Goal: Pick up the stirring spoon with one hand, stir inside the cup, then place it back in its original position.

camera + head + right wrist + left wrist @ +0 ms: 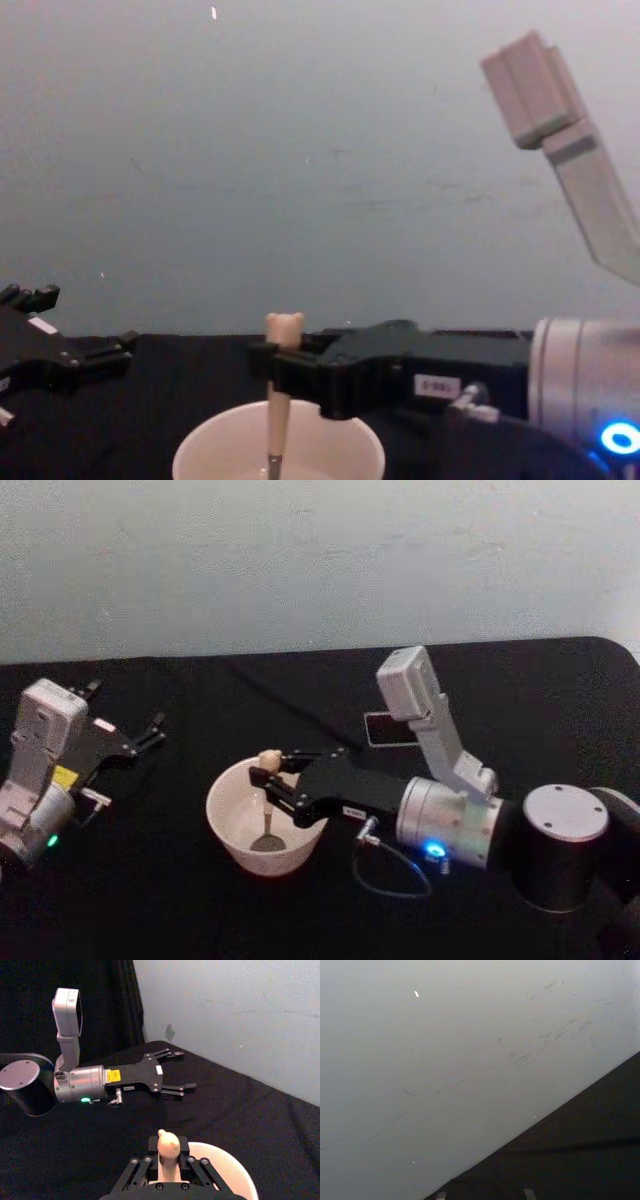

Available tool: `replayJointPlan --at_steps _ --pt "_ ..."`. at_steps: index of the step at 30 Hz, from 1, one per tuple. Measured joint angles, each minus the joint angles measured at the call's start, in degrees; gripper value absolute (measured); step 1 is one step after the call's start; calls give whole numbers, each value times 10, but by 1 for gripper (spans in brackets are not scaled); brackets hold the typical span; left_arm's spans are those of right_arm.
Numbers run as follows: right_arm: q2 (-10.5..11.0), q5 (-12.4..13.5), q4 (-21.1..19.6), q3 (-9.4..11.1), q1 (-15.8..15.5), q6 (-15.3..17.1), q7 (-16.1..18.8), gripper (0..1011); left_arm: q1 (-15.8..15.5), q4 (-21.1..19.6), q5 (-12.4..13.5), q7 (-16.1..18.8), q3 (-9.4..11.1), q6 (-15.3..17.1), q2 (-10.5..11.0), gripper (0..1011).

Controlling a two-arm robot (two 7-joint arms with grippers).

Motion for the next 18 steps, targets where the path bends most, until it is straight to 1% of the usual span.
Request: replayJointPlan --at_steps 5,8,9,15,18 --pt "-12 -1 11 -10 8 -1 -5 226 0 0 0 0 0 0 0 1001" --pt "-24 -4 23 -14 16 -3 -10 226 0 0 0 0 0 0 0 1001" --pt "-24 -4 23 -14 16 -3 -10 226 0 0 0 0 0 0 0 1001" --pt "-43 -8 45 -16 30 -7 -22 226 0 0 0 0 0 0 0 1001" --pt "-49 -9 52 -14 34 -8 -26 226 0 0 0 0 0 0 0 1001"
